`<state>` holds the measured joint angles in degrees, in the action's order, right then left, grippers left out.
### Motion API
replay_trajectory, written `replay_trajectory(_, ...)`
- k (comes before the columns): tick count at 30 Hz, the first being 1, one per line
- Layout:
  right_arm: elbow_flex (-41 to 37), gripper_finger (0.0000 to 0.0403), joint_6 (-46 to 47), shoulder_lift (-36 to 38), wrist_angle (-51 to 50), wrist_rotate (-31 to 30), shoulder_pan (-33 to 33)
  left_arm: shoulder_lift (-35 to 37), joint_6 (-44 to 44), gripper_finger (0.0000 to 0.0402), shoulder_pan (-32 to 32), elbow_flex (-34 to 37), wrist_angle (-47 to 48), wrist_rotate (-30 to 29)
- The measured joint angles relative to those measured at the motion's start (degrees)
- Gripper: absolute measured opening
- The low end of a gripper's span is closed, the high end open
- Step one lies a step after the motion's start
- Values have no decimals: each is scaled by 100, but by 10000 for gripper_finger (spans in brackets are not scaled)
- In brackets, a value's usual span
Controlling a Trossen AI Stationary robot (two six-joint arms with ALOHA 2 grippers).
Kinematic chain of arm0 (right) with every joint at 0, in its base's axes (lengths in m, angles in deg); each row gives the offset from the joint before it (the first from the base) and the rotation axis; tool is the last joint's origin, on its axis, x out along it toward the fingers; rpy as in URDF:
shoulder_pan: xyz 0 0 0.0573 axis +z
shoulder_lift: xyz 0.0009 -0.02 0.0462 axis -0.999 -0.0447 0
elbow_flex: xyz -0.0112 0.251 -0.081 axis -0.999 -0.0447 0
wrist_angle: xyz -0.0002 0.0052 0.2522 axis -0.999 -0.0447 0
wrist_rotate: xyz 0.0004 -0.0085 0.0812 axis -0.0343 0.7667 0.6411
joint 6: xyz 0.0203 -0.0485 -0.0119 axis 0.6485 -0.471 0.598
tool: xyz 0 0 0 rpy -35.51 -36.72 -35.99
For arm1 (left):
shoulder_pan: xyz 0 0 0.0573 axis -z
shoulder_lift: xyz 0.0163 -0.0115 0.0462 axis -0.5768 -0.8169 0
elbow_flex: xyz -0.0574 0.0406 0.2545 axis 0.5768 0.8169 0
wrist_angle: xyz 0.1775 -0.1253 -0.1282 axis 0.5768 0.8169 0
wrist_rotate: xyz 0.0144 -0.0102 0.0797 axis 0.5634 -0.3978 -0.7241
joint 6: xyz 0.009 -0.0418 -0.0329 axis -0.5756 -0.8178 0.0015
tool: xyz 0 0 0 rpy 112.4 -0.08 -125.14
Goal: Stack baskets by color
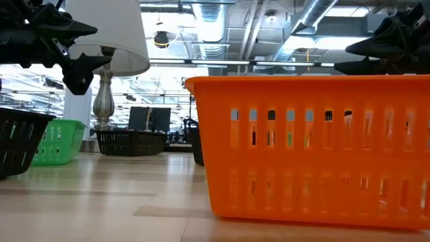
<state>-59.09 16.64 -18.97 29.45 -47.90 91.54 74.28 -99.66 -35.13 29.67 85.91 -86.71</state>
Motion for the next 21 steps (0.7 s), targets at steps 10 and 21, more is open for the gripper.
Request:
replay_trajectory(10, -2, 243, -2, 0, 0, 2, -2, 2, -277, 251, -2, 1, -1, -49)
replay_trajectory(21, 0, 244, 0, -2, 0, 2, -2, 1, -843, 251, 0, 1, 8, -223)
